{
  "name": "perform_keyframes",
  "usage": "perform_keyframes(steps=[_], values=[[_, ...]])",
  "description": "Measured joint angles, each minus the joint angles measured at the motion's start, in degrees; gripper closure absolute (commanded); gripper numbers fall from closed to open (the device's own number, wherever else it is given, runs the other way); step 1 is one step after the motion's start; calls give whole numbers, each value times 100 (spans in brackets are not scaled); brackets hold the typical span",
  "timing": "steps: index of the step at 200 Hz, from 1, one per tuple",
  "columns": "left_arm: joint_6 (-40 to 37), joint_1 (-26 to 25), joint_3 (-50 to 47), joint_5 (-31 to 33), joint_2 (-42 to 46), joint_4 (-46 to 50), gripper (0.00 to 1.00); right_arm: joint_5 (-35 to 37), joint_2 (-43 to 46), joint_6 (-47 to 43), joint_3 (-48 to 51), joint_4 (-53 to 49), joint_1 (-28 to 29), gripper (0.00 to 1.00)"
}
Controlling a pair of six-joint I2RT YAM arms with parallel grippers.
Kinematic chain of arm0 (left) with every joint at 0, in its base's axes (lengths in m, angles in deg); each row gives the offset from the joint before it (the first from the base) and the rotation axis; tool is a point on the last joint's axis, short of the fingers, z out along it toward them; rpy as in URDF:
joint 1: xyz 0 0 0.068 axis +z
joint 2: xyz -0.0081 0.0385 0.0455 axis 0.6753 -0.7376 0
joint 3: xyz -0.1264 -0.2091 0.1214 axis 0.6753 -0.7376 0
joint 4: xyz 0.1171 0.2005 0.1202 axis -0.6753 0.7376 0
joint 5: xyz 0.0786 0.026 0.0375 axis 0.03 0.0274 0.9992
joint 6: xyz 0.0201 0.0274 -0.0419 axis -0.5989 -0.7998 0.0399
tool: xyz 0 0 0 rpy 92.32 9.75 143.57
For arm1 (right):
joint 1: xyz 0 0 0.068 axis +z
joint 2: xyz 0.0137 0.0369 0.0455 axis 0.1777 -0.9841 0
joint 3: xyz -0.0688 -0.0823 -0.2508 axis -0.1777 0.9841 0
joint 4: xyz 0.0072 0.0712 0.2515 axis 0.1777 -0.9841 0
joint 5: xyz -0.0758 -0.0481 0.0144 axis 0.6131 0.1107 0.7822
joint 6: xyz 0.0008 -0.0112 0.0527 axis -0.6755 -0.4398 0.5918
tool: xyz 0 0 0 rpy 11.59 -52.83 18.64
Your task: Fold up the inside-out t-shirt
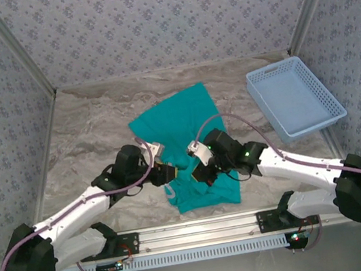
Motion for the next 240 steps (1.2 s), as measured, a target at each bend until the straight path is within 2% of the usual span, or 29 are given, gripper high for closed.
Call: perform_keyframes(steps=[36,81,106,121,129,150,210,240], values=[[-31,-72,-28,-188,50,155,47,-299,-487,24,-459,105,-107,99],[-166,-557,-28,-138,90,120,47,-739,-479,144,-496,146,-492,97],[-212,-584,-26,26,83,68,47,-951,-299,149,-474,140,-756,88],[-249,-581,-22,181,85,22,47,-1034,-157,125,-448,129,-850,71],[-271,-581,-22,258,90,-7,46,-1051,-63,140,-404,127,-881,65],[-339,-581,2,457,96,-17,45,-1049,192,151,-238,129,-944,62],[-387,-682,55,483,-74,33,45,-50,695,149,-39,-603,-1099,57],[-358,-929,44,505,-164,264,45,352,726,122,286,-807,-271,57]])
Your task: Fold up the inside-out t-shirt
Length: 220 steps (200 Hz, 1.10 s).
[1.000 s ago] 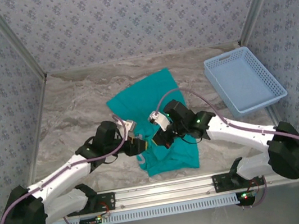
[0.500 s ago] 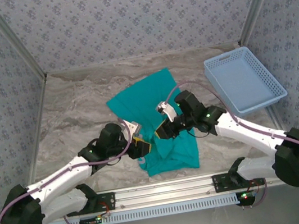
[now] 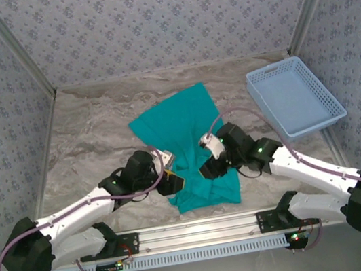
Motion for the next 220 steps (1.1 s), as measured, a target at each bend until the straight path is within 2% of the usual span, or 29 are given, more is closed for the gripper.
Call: perform_keyframes(steps=[39,80,99,115,122,144,177,203,220], values=[[282,-184,-472,92,63,28,44,549,-192,-66,588,81,1073,54],[459,-297,-662,197,85,-20,44,1021,-697,-7,629,413,1333,55],[459,-407,-507,282,59,46,44,1174,-660,136,623,522,1147,53],[461,-516,-243,437,24,177,44,1351,-487,302,608,479,857,42],[492,-551,-105,492,-24,223,44,1410,-393,367,579,428,710,41],[905,-621,319,723,-308,391,45,1473,-101,660,402,275,-35,47],[1716,-861,876,1064,-898,979,46,986,-308,1241,-98,-74,-1080,56],[2000,-1062,1200,1325,-1272,1502,50,531,-671,1587,-306,-177,-1134,58],[2105,-1095,1287,1438,-1335,1705,62,310,-743,1832,-295,-212,-914,57]])
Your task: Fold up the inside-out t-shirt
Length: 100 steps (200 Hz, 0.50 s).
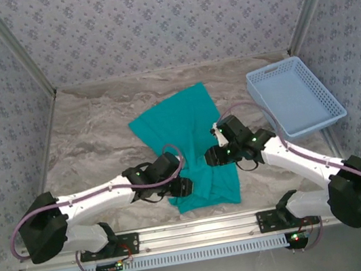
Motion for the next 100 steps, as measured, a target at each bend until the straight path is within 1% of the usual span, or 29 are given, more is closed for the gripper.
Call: perform_keyframes(steps=[11,25,31,38,43,47,62,80,89,100], values=[[107,7,0,68,26,85,67,-131,-2,164,50,76,210,56],[162,76,-4,59,101,127,67,-297,-22,302,192,295,555,53],[190,122,-20,44,175,120,65,-334,-44,306,249,367,708,52],[216,195,-52,22,295,114,60,-337,-85,247,315,455,940,50],[247,260,-92,11,398,96,55,-273,-111,175,352,501,1110,49],[310,323,-131,-2,492,83,54,-175,-129,92,369,522,1250,48],[396,599,-326,-68,850,22,53,256,-188,-481,455,688,1886,45],[479,918,-573,-94,1215,11,52,1025,-155,-1471,706,1193,2671,42],[498,1014,-651,-92,1355,61,52,1353,-127,-1965,903,1528,2951,41],[501,1062,-680,-92,1495,149,51,1652,-109,-2522,1139,1932,3117,41]])
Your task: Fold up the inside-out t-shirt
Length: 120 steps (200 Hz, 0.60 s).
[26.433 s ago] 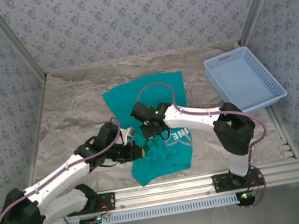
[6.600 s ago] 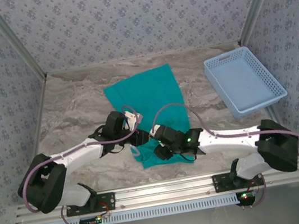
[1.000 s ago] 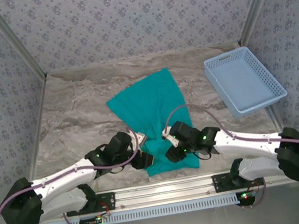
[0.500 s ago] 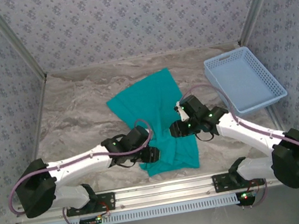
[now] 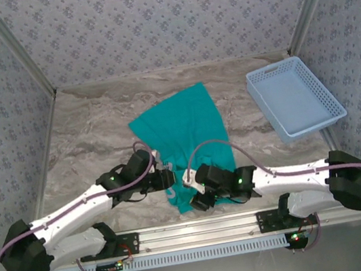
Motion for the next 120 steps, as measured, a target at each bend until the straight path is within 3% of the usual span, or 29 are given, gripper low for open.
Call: perform_keyframes(steps=[23,38,59,72,120], values=[[-46,7,-4,-2,256,26,50,603,-109,-1067,396,802,133,41],[-166,7,-4,-15,365,26,49,883,-369,-1576,439,1228,184,49],[-391,7,-24,-9,468,37,49,1152,-595,-2083,463,1720,216,84],[-562,7,-35,4,520,55,49,1215,-584,-2256,507,1928,210,96],[-1517,-184,-107,70,669,-186,48,1130,205,-2479,658,1987,-94,100]])
